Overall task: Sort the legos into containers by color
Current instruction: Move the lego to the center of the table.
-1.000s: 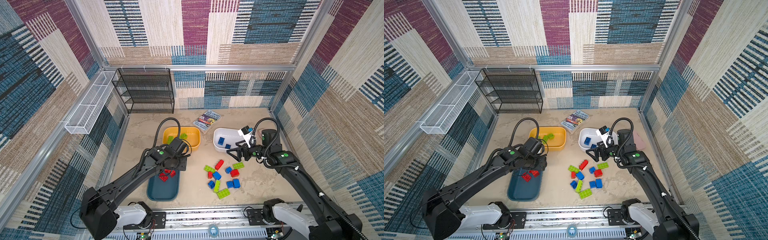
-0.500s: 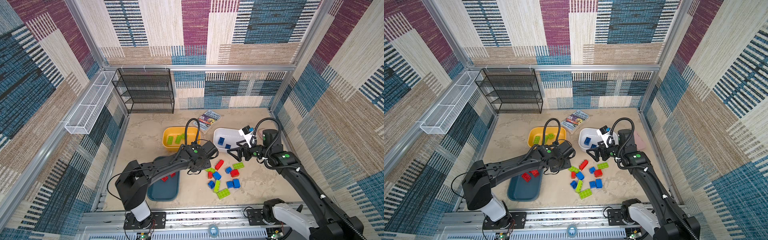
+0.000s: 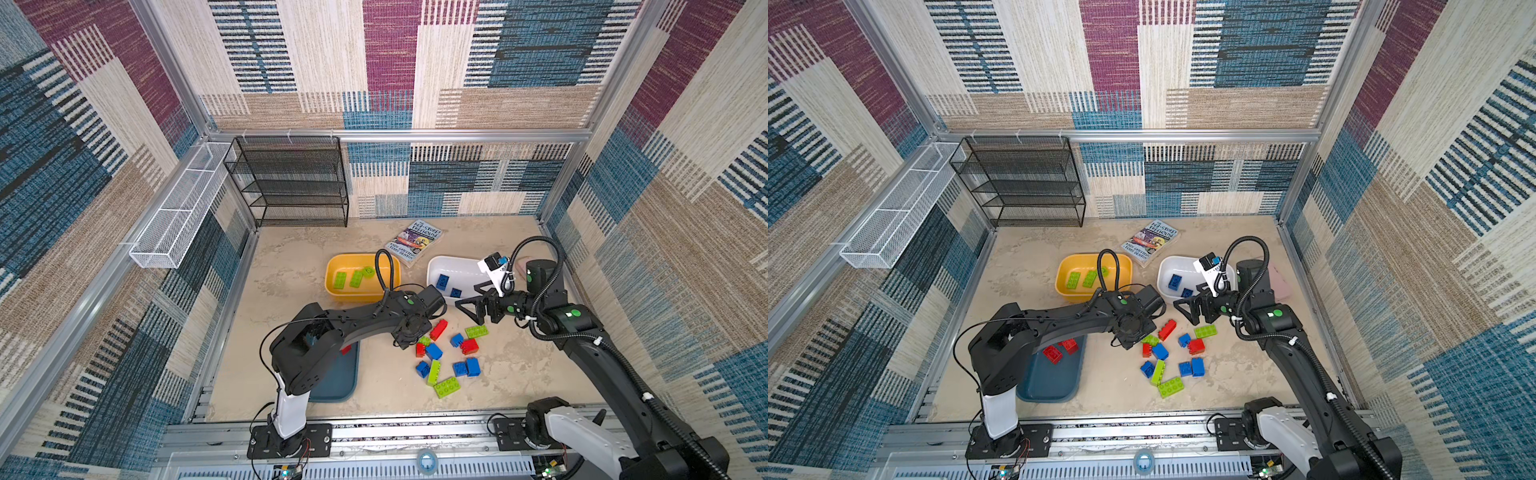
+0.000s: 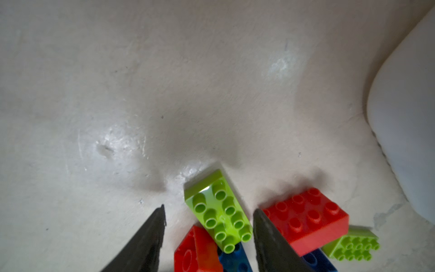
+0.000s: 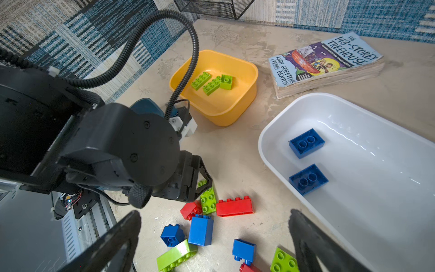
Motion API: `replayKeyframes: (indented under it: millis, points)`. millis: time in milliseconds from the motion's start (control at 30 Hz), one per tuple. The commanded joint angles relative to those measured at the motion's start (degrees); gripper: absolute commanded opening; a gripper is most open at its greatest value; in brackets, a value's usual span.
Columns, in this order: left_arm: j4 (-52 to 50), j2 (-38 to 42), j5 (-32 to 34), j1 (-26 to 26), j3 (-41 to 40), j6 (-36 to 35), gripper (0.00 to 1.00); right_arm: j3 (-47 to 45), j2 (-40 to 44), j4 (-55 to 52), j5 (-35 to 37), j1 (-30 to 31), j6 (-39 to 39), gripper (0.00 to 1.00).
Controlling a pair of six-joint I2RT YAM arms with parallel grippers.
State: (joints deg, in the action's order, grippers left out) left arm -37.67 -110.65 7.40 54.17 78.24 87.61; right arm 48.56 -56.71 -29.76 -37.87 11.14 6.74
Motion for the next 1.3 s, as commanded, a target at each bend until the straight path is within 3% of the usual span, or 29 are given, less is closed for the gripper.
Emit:
replayKeyframes:
  millis: [0, 100, 400, 733, 933, 1267]
  points:
    - [-2.9, -1.8, -0.1, 0.0, 2.4, 4.5, 0.61, 0.1, 0.3, 0.0, 1.2, 0.0, 1.1, 0.99]
    - [-7.3, -4.6, -1.5, 0.1, 5.8, 5.1, 0.60, 0.1, 0.5, -0.2, 1.7, 0.0, 1.2, 0.99]
    - [-7.3, -8.0, -4.3, 0.4, 7.3, 7.2, 0.59, 0.4, 1.0, -1.1, 2.8, 0.0, 1.7, 0.99]
    - [-9.2, -10.6, -6.9, 1.3, 8.5, 8.4, 0.43, 0.5, 1.6, -1.6, 3.4, 0.0, 1.9, 0.99]
    - [-15.8, -10.7, -4.1, 1.3, 10.8, 5.8, 0.25, 0.5, 1.9, -1.5, 3.4, 0.0, 1.8, 0.99]
    - [-19.6, -8.4, 0.9, -2.7, 8.0, -1.9, 0.19, 0.0, 2.6, -1.0, 3.5, 0.0, 1.7, 0.99]
